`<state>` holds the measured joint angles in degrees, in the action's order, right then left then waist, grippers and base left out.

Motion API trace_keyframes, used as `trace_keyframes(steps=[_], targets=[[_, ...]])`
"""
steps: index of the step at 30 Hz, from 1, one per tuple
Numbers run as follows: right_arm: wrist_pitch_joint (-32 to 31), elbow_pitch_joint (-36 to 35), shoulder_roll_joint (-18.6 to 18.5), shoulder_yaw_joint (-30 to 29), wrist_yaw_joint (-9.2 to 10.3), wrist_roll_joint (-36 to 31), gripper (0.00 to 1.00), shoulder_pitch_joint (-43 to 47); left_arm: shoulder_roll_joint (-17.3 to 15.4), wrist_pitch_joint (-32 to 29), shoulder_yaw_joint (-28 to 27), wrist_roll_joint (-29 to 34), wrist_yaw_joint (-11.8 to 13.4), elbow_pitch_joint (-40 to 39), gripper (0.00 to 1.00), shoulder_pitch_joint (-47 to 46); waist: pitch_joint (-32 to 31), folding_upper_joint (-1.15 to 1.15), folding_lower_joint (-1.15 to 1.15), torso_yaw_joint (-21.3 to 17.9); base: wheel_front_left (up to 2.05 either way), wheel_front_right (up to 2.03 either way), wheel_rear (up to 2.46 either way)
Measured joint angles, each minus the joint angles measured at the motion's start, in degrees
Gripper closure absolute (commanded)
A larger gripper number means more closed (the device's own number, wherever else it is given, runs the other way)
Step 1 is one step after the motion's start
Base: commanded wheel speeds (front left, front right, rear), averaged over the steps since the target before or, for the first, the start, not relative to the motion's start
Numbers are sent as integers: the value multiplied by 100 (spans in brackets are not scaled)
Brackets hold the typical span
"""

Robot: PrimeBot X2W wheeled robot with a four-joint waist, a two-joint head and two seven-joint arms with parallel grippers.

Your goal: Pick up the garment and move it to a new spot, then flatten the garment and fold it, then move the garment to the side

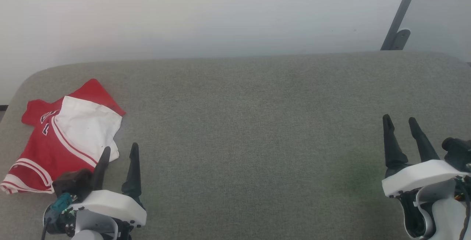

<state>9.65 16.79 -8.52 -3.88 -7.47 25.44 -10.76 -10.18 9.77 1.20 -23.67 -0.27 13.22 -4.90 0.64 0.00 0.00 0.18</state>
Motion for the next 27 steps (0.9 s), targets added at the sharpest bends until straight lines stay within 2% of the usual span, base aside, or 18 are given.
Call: trace_keyframes(steps=[27], targets=[[332, -18, -22, -253, 0, -833, 0, -19, 86, 327, -145, 1137, -209, 240, 0, -18, -32, 0, 0, 1, 0, 0, 0]])
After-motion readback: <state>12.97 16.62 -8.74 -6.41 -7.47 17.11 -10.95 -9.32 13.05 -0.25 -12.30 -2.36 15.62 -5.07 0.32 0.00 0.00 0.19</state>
